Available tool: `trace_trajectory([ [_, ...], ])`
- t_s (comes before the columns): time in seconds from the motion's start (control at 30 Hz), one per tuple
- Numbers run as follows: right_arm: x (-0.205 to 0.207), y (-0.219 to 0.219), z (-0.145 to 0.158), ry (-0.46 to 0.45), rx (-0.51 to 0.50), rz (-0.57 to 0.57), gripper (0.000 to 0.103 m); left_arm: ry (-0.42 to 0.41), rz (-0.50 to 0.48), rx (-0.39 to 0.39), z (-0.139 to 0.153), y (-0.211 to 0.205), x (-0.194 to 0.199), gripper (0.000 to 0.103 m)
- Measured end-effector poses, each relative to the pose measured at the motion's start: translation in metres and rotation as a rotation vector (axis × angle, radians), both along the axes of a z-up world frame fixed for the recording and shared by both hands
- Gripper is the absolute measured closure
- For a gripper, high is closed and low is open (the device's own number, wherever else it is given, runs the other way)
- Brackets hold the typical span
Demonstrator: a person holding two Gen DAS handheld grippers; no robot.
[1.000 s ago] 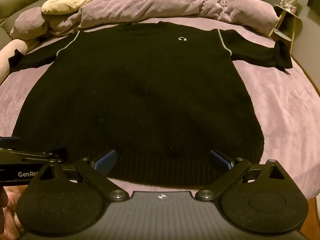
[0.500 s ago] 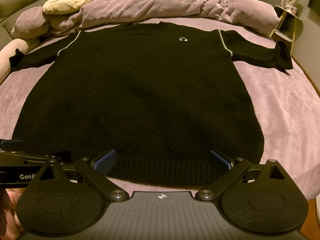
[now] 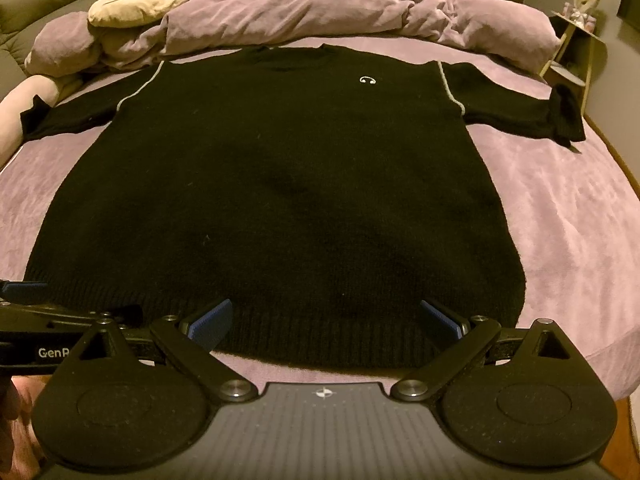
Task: Fold small clothes
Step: 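Move both tools toward the black sweater's hem, fingers open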
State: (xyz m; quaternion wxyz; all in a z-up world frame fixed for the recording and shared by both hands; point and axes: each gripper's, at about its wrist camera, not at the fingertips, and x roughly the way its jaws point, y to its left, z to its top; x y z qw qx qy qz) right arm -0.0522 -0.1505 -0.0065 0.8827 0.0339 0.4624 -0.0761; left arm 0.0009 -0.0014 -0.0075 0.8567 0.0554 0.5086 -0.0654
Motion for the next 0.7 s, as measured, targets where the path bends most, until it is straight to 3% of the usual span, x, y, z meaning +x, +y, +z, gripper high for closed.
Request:
trace_trajectory([
  [0.7, 0.0023, -0.0092, 0.0020, -0.004, 0.041, -0.002, 0.004, 0.028, 0.010, 0.024, 0.0027, -0.0099, 0.0024, 0.000],
])
